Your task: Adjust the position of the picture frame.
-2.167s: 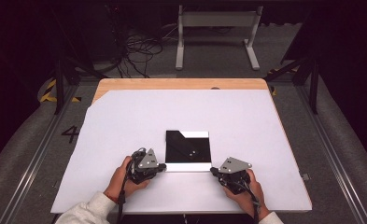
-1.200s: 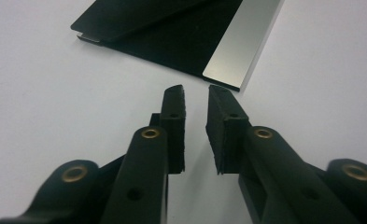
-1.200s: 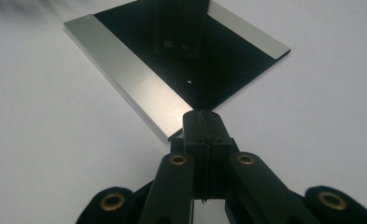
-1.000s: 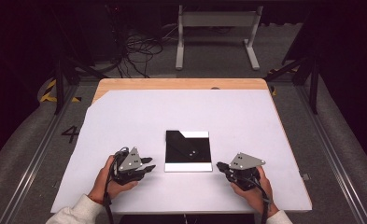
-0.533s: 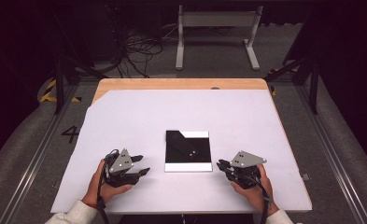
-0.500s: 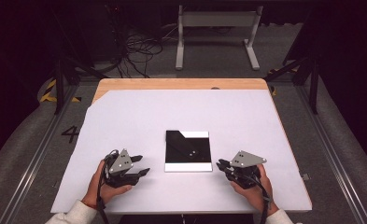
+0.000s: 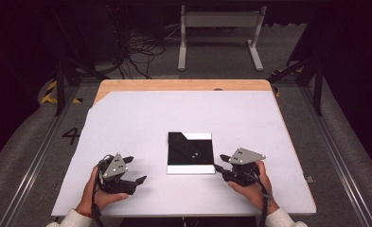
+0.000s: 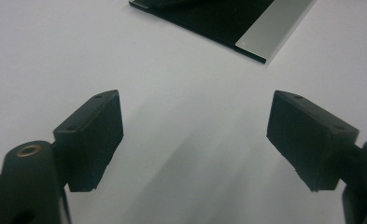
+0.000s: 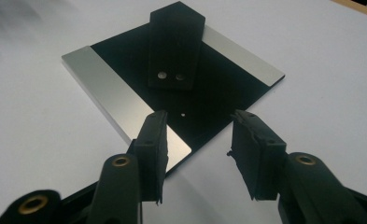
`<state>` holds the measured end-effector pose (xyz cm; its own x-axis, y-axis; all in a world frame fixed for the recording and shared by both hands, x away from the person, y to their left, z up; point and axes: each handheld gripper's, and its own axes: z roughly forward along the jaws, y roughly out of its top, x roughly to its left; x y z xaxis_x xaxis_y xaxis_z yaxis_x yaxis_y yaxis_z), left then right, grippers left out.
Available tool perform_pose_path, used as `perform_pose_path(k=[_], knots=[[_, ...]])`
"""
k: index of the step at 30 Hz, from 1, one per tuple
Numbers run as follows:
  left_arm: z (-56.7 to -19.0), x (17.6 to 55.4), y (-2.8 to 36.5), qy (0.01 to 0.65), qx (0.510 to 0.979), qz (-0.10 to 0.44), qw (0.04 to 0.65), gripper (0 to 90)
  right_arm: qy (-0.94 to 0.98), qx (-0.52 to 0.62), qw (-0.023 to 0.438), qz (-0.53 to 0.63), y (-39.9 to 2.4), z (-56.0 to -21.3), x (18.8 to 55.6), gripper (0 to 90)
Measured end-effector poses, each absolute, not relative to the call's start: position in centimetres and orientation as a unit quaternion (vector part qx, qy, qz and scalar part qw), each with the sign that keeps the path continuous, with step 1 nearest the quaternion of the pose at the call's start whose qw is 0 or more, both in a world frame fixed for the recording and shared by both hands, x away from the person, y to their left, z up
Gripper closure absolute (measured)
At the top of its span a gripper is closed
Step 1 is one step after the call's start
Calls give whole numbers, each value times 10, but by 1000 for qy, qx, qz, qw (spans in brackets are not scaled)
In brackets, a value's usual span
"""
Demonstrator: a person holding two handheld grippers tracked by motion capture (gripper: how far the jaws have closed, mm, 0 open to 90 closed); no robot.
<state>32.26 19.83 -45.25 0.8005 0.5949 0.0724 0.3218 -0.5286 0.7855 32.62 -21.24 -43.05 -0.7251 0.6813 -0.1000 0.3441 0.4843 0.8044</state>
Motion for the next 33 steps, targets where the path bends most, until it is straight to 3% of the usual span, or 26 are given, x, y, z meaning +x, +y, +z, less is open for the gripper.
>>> perform_pose_path(k=[4,28,30,33], knots=[[-454,319,203,273,857,174,402,134,836,304,210,406,-211,-427,330,525],[-462,322,204,272,863,170,390,115,849,287,185,403,-167,-429,364,449],[-461,324,201,268,864,167,392,127,848,290,183,404,-167,-429,365,445],[-456,330,198,266,859,166,404,230,848,287,185,405,-168,-430,364,464]])
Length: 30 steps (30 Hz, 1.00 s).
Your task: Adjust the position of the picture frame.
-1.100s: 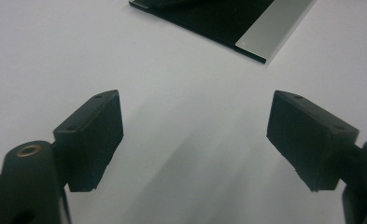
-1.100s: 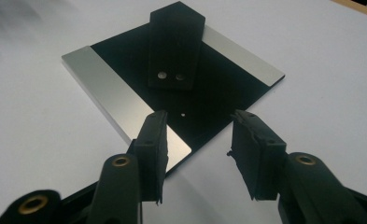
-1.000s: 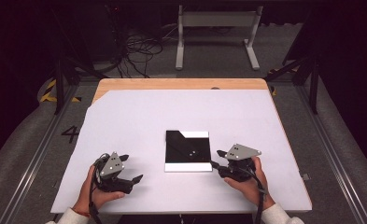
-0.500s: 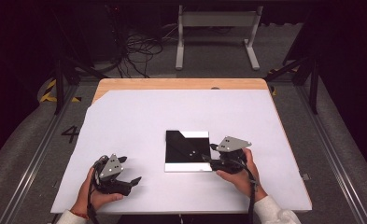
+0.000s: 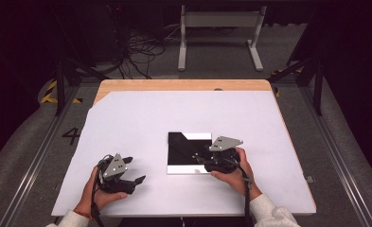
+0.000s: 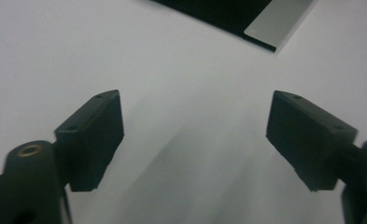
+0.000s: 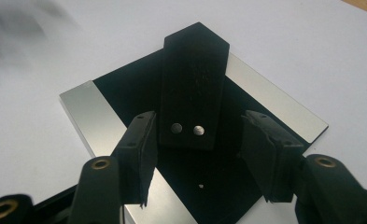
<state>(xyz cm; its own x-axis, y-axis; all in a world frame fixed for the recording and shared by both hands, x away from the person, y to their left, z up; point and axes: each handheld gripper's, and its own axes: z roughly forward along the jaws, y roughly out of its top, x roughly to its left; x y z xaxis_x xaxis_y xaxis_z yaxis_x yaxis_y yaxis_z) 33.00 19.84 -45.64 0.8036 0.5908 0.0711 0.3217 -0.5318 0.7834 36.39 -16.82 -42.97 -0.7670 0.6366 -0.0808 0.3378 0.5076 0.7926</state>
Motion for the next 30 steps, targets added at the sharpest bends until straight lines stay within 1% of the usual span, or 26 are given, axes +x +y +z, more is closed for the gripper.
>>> perform_pose_path(k=[1,2,3,4,5,6,7,8,9,10,12,14,16,17,19,20,22,24,27,29,30], knots=[[-455,333,198,264,858,164,408,296,847,288,185,406,-169,-429,363,494],[-453,336,197,265,856,168,410,397,847,287,184,408,-170,-429,363,519],[-451,339,197,269,853,168,414,430,847,285,186,409,-171,-428,362,517],[-450,342,197,266,852,157,422,505,845,286,187,410,-172,-428,362,522],[-447,346,194,264,853,161,420,628,845,286,187,412,-172,-428,362,549],[-445,349,192,265,855,165,415,706,844,284,188,414,-173,-427,361,587],[-443,354,189,259,858,160,414,775,844,282,190,414,-174,-427,360,606],[-443,354,189,259,858,160,414,837,844,282,190,414,-174,-427,360,606],[-441,361,182,256,862,159,407,837,843,283,191,415,-175,-427,360,646],[-441,367,177,251,868,159,397,894,844,279,189,417,-176,-426,359,702],[-441,377,166,244,878,159,379,899,846,275,190,416,-176,-425,357,724],[-442,386,153,233,892,159,353,900,845,275,188,419,-177,-425,356,717],[-444,397,143,232,899,144,342,900,846,277,184,417,-178,-425,355,717],[-445,400,139,226,905,150,328,900,848,276,183,415,-178,-425,354,717],[-448,408,132,225,911,132,318,900,849,276,179,412,-179,-425,353,731],[-449,411,129,222,915,142,305,900,851,275,178,411,-179,-426,352,743],[-449,417,125,225,914,142,307,900,852,272,177,411,-180,-426,350,764],[-450,420,121,224,913,152,305,900,853,268,177,411,-181,-425,348,780],[-452,425,117,226,913,152,303,900,851,271,176,413,-184,-425,347,765],[-452,429,116,227,911,146,313,900,849,277,177,414,-187,-426,347,706],[-451,431,115,228,910,149,314,900,847,279,178,416,-188,-426,346,700]])
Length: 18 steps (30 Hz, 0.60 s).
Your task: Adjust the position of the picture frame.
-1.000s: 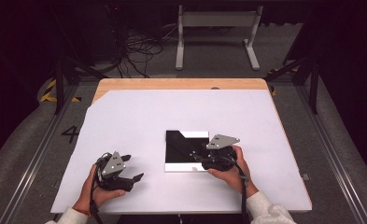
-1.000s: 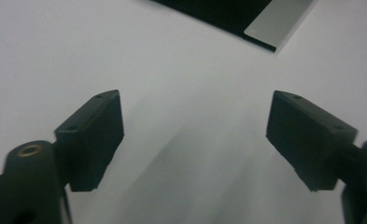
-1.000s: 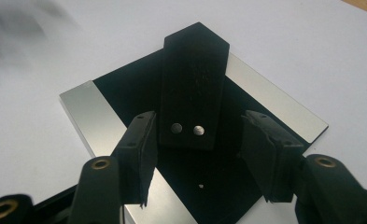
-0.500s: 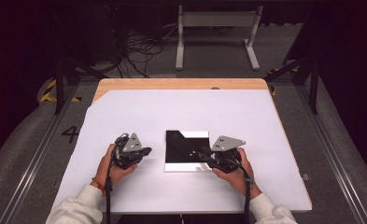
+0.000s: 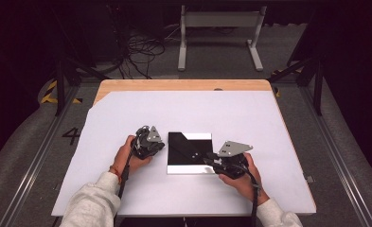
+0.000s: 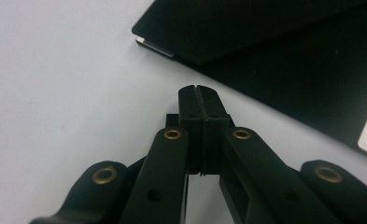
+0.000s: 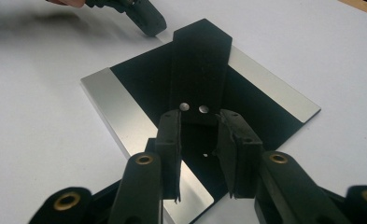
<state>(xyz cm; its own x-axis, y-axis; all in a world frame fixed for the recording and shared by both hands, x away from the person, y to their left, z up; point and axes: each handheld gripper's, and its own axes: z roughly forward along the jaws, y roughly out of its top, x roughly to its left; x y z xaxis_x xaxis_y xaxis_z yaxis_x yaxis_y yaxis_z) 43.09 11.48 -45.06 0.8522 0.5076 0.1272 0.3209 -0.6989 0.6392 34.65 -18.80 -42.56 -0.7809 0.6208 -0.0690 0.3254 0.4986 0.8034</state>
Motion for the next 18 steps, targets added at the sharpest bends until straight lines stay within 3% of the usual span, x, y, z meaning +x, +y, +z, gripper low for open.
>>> perform_pose_path(k=[3,9,18], knots=[[-450,434,111,226,908,150,320,900,840,285,183,424,-192,-425,346,532],[-453,436,109,225,911,146,314,900,839,284,190,423,-197,-424,345,279],[-450,437,104,201,925,157,283,900,848,291,185,403,-196,-431,345,255]])
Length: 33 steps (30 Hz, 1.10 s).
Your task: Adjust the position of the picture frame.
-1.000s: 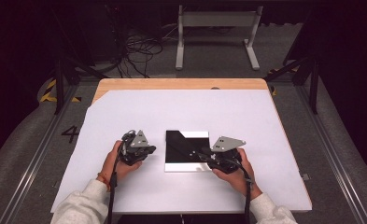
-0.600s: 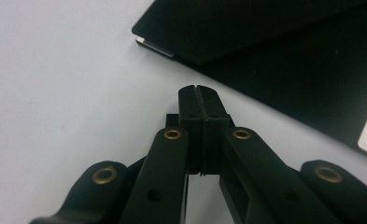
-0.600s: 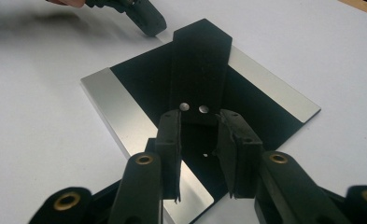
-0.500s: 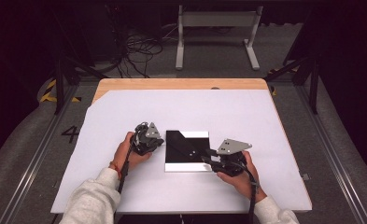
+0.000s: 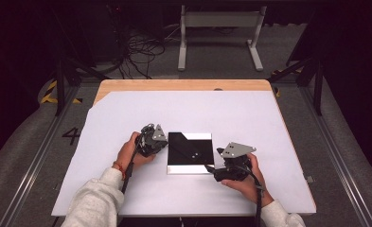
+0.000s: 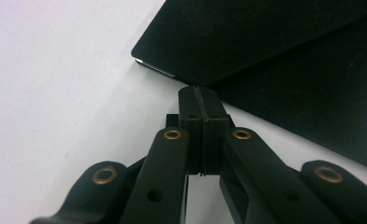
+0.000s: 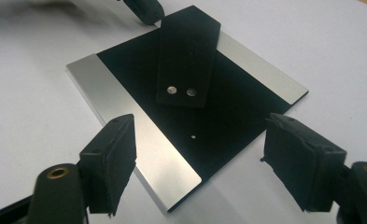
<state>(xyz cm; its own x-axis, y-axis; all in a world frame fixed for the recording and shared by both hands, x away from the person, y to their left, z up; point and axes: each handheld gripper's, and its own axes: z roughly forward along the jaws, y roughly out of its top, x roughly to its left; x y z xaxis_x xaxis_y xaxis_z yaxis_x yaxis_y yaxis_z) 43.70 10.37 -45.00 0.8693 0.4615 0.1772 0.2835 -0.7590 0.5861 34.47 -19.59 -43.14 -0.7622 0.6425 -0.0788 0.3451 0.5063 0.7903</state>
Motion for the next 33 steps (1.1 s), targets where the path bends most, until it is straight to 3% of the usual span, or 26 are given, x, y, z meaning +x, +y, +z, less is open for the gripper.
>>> perform_pose_path(k=[10,33], knots=[[-445,437,95,186,937,168,243,900,851,300,186,389,-197,-432,347,263],[-456,449,110,245,897,127,346,893,843,314,180,398,-203,-433,347,269]])
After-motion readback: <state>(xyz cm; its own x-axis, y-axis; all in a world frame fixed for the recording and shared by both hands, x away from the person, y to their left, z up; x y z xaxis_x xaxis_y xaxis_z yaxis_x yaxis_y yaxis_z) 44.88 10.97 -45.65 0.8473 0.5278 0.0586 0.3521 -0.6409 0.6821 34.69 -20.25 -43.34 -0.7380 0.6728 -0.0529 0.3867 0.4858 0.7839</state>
